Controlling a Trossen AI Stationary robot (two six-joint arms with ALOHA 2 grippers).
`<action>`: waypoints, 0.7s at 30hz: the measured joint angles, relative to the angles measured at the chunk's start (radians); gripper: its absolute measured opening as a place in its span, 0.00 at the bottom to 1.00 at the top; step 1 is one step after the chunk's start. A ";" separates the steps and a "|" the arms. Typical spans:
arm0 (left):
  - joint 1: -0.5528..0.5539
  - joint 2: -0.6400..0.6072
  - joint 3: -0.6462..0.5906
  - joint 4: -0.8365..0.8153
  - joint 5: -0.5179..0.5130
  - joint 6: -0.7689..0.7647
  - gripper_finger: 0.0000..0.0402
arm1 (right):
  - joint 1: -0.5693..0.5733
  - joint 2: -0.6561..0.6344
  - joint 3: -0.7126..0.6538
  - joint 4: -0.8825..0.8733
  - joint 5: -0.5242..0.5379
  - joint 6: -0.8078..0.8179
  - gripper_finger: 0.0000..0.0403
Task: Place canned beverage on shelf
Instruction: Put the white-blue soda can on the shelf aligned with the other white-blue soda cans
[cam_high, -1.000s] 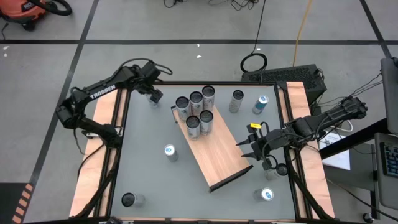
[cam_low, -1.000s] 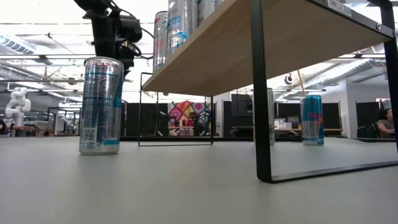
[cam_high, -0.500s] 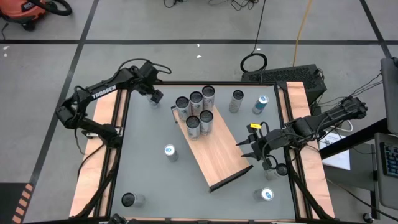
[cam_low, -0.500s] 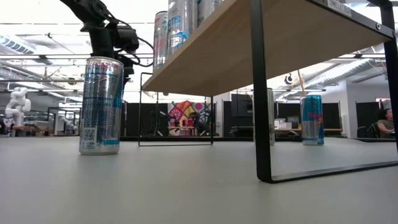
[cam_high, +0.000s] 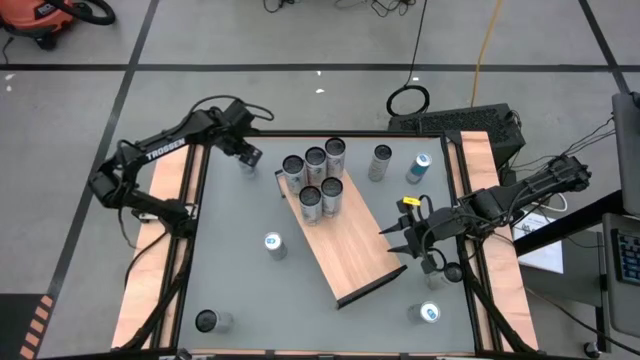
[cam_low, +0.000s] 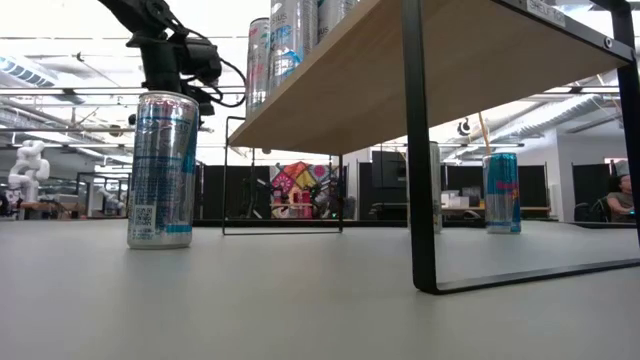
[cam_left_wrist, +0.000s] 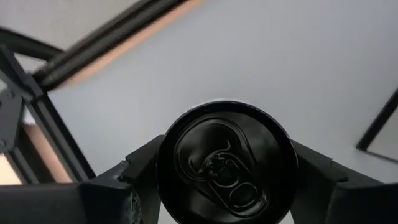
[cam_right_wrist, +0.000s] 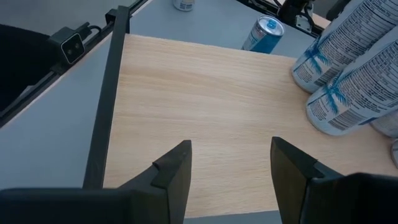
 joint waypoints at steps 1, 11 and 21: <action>-0.004 -0.006 0.007 -0.016 0.001 -0.002 0.61 | 0.000 0.000 0.000 0.005 0.000 0.005 0.37; -0.093 -0.158 0.168 -0.037 -0.008 -0.052 0.64 | 0.001 0.000 0.000 0.021 0.000 0.016 0.37; -0.207 -0.322 0.332 0.051 -0.086 -0.040 0.65 | 0.003 0.000 0.000 0.022 0.000 0.075 0.37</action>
